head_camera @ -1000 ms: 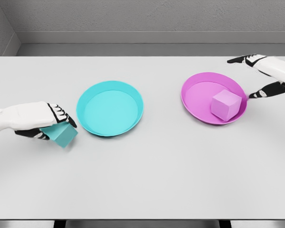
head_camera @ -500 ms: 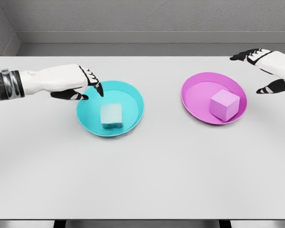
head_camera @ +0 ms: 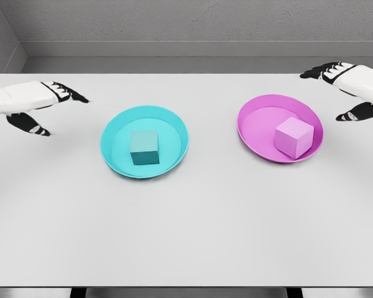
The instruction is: Place the blocks in the corresponding plates according to their colors
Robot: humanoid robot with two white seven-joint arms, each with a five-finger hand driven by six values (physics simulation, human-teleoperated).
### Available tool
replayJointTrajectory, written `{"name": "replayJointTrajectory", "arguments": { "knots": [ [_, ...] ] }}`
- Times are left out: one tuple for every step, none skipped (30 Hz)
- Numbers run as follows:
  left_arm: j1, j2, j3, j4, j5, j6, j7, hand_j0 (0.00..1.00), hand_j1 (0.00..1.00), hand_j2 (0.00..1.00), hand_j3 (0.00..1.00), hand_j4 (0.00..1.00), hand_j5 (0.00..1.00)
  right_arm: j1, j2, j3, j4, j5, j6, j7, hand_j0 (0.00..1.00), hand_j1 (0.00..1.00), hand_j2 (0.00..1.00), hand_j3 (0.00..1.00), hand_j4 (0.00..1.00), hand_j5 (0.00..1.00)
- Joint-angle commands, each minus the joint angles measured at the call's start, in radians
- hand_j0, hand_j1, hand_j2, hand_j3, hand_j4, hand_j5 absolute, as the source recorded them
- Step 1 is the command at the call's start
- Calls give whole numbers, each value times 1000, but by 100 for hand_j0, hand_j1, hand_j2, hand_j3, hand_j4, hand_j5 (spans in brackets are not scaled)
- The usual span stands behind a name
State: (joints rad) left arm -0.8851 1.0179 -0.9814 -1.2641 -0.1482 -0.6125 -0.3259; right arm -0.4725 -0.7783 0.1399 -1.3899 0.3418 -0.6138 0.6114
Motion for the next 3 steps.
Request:
{"name": "replayJointTrajectory", "arguments": {
  "knots": [
    [0, 22, 1, 3, 12, 2, 1, 100, 100, 100, 100, 100, 100, 0, 1, 0, 0, 13, 3, -1, 100, 100, 100, 100, 100, 100],
    [0, 22, 1, 2, 12, 2, 1, 100, 100, 100, 100, 100, 100, 0, 1, 0, 0, 23, 3, -1, 100, 100, 100, 100, 100, 100],
    [0, 22, 1, 3, 12, 2, 1, 100, 100, 100, 100, 100, 100, 0, 1, 0, 0, 23, 3, -1, 100, 100, 100, 100, 100, 100]
  ]
}}
